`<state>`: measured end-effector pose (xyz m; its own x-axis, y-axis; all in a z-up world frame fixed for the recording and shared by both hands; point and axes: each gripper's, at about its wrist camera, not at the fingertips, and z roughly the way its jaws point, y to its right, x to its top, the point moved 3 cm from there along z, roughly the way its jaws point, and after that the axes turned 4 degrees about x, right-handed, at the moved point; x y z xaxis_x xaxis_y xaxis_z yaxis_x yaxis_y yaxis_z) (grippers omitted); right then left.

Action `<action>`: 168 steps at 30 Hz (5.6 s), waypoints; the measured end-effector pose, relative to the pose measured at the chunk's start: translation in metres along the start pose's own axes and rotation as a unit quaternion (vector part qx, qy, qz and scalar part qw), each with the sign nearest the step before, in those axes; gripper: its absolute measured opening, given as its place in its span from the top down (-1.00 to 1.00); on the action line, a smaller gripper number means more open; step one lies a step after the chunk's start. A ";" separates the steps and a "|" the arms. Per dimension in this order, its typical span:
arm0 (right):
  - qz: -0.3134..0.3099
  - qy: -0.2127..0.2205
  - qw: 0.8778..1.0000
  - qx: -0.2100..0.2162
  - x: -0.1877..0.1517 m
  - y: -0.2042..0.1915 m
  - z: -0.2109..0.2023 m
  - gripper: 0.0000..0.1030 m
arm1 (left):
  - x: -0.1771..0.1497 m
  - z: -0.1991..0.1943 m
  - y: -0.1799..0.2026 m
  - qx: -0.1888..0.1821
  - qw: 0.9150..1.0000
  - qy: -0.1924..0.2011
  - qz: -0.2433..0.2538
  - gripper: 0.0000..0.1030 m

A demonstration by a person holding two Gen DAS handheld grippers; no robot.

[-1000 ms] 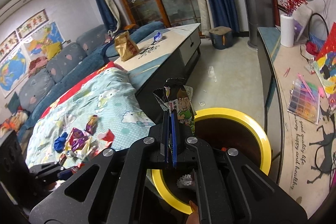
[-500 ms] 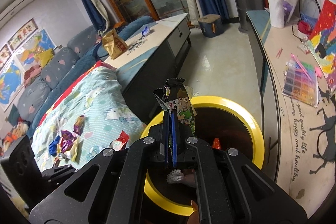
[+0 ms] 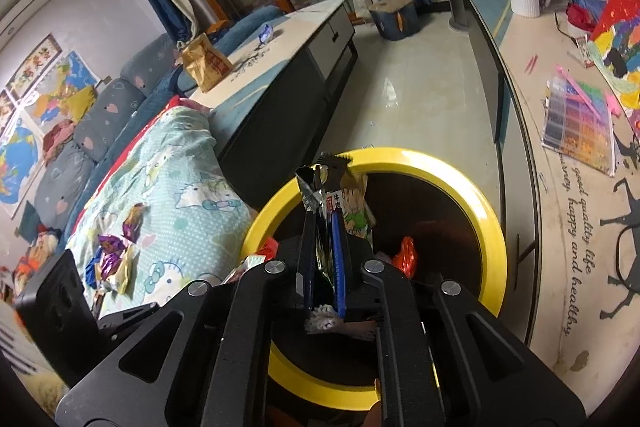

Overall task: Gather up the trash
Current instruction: 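Open both tools to drop the red wrapper and green packet into the bin, then move both open tools back over the remaining wrappers on the bed, then grasp the brown chocolate bar with the left tool while the right tool grasps the purple wrapper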

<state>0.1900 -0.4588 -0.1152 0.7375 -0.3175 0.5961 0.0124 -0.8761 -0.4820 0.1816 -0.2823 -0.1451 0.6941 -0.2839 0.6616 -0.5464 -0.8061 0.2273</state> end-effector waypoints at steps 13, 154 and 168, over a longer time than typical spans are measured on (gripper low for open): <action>-0.003 0.014 0.999 -0.039 -0.002 0.003 -0.002 0.04 | 0.004 -0.030 -0.016 0.043 0.997 0.057 -0.024 -0.87; -0.275 -0.051 0.948 0.152 -0.069 -0.313 0.058 0.80 | -0.099 -0.260 -0.191 0.217 0.943 0.142 -0.209 0.70; -0.258 -0.037 0.954 0.146 -0.059 -0.291 0.045 0.80 | -0.089 -0.263 -0.177 0.214 0.946 0.150 -0.194 0.71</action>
<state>0.1727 -0.1689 -0.0389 0.6284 0.1654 0.7601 0.5662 -0.7673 -0.3011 0.0933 0.0217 -0.0563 0.6043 0.1835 0.7753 0.0064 -0.9742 0.2256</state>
